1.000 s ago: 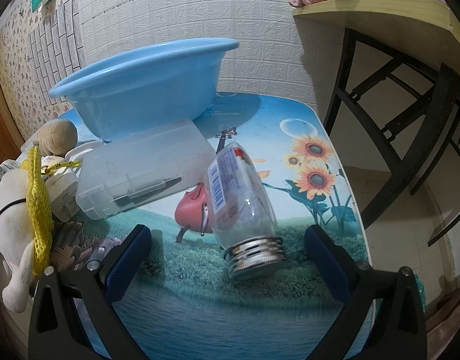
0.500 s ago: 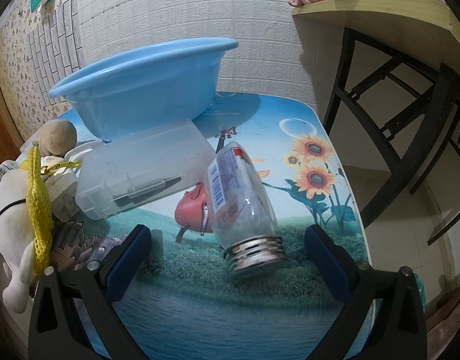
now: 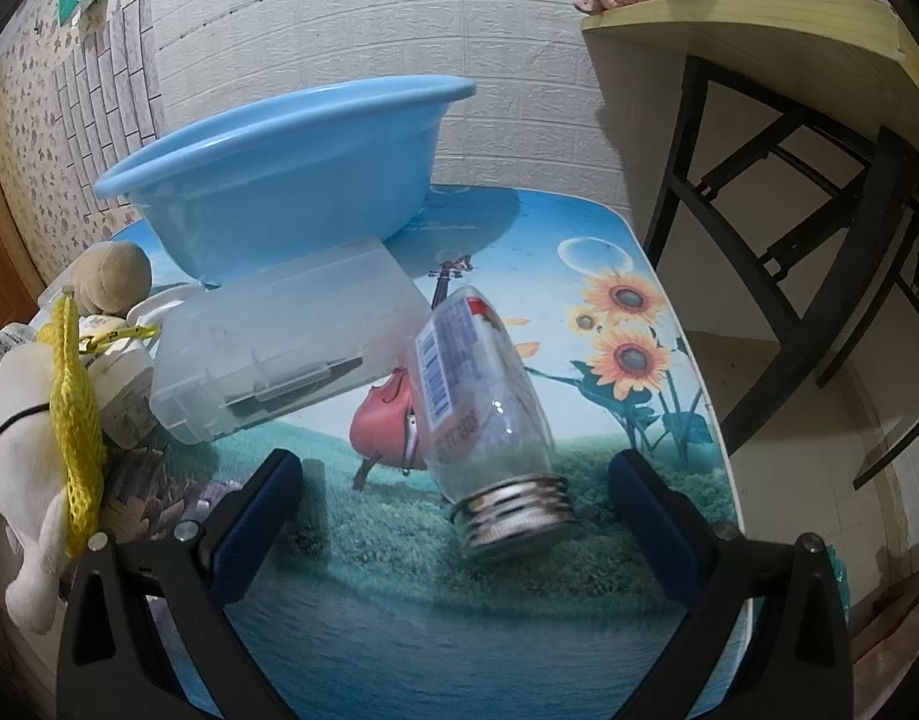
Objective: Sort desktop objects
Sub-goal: 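Hold the glass jar and candy bag above the table, then carry the jar and candy bag over the blue basin and release both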
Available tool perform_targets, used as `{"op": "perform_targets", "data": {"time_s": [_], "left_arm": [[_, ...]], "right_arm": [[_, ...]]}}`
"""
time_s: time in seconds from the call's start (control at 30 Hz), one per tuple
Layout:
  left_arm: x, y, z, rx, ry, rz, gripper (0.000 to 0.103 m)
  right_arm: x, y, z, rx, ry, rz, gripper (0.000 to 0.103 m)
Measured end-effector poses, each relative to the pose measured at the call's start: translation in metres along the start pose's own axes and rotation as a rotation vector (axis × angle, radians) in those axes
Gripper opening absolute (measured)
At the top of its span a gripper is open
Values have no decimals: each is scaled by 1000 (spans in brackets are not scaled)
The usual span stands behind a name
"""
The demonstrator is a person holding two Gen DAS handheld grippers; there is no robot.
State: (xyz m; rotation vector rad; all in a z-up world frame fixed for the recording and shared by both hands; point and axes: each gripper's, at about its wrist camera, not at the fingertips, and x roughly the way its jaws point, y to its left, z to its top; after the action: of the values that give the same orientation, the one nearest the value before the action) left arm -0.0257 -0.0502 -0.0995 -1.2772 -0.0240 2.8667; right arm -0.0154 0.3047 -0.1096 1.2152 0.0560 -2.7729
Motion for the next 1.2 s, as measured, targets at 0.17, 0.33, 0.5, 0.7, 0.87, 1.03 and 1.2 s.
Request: {"op": "perform_targets", "data": {"time_s": [0.17,0.33,0.5,0.7,0.87,1.03,1.2], "left_arm": [[-6,0,1,5,-26,-4,55],[-7,0,0,10,-36,-22,31],[-11,2,7,5,-15,-45,28],[-26,-8,13,22,-34,-56,28],[-43,-22,24,51,-52,-88,28],[-66,-39,40,77,-80,-128,28],[-79,-61,61,123,-124,-175,28]], "right_arm": [[1,1,3,-1,12,2,103],[1,0,4,-7,1,6,87],[-6,-2,3,-34,-27,37,39],[-15,-6,2,-9,-21,92,39],[-43,-8,13,40,-84,157,39],[-64,-5,29,48,-135,165,39],[-83,8,48,29,-205,210,39]]}}
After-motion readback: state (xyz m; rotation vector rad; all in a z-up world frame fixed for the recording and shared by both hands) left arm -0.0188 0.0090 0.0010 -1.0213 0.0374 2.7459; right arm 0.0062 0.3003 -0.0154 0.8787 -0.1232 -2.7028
